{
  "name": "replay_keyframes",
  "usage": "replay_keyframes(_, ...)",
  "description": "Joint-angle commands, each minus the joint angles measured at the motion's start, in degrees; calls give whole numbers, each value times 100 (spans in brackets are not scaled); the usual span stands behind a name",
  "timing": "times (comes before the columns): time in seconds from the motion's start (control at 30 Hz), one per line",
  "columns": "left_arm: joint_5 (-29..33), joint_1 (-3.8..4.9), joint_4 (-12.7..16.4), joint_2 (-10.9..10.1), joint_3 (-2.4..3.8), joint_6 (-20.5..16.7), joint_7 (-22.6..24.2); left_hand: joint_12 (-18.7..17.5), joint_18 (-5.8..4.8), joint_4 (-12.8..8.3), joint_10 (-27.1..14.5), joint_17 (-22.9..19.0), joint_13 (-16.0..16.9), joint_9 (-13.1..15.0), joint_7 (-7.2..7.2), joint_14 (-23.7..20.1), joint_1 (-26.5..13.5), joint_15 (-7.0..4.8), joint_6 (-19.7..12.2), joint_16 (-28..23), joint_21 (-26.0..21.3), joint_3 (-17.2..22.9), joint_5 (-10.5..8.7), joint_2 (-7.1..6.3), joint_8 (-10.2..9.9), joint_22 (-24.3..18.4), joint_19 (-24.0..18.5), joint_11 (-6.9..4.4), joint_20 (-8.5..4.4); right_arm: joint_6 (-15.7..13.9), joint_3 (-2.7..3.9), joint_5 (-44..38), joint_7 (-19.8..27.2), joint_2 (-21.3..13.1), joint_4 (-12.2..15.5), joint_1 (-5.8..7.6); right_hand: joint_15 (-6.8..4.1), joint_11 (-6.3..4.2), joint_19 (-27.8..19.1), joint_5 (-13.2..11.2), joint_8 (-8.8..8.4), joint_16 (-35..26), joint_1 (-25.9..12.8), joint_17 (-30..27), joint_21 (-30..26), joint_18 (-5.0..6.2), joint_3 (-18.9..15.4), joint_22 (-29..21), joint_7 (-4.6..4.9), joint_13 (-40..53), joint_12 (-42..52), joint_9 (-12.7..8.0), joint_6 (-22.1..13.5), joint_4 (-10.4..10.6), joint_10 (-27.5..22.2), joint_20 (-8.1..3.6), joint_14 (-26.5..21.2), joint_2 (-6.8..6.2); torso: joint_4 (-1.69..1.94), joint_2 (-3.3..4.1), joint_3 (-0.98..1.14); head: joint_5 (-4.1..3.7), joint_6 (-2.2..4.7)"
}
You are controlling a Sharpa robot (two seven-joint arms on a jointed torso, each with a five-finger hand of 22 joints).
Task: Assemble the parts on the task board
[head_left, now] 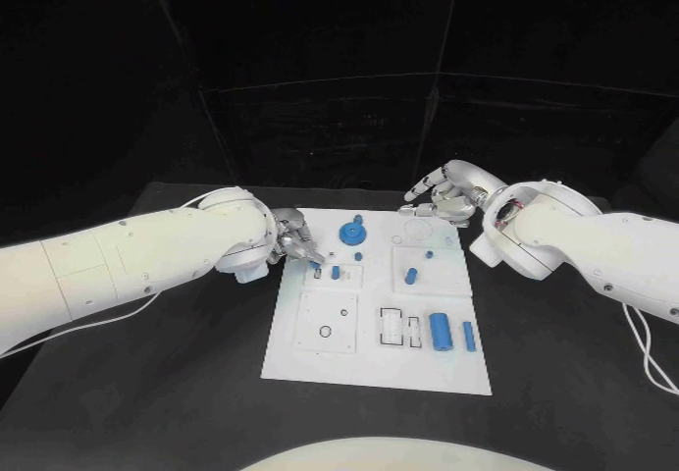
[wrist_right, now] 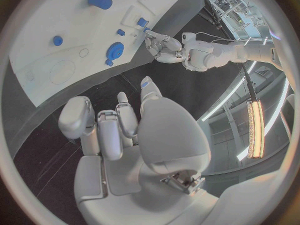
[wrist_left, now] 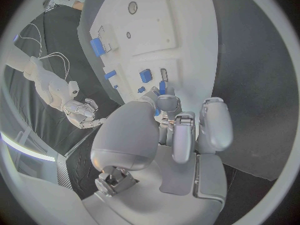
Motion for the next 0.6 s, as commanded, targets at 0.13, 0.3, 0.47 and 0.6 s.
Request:
replay_keyframes(0.13,-297,-2,0,34,3,81,3,52,-67,-130,53,1509,18,575,-97,584,-42,-46,46,18,27,177,18,-26,546,14,23,3,-12,41,3,6,41,10,0,8,-40,-7,-5,14,40,-36,32,499,-37,84,-36,-4,-1,-5,10,-5,-26,-2,-39,4,362,15,-1,0,4,13,-10)
replay_keyframes(0.3,-356,-7,-19,59,3,170,-8,59,-71,-120,65,1509,21,590,-104,584,-64,-49,56,18,40,192,18,-46,570,32,33,-2,-15,42,3,6,41,8,-1,8,-40,-7,-5,14,40,-36,32,499,-37,84,-36,-4,-1,-5,10,-5,-26,-2,-39,4,362,15,-3,-5,9,3,-20)
replay_keyframes(0.47,-409,-14,-31,80,2,233,-16,58,-73,-118,71,1509,15,598,-110,584,-74,-52,63,18,47,203,17,-60,584,41,38,-7,-18,41,3,6,40,5,0,8,-40,-7,-5,14,40,-36,32,499,-37,84,-36,-4,-1,-5,10,-5,-26,-2,-39,4,362,15,1,0,8,4,-26)
replay_keyframes(0.6,-423,-22,-35,89,2,270,-19,60,-75,-119,76,1509,15,602,-113,584,-78,-53,67,18,53,209,17,-67,592,50,43,-10,-19,42,3,6,41,4,0,8,-40,-7,-5,14,40,-36,32,499,-37,84,-36,-4,-1,-5,10,-5,-26,-2,-39,4,362,15,3,0,11,2,-30)
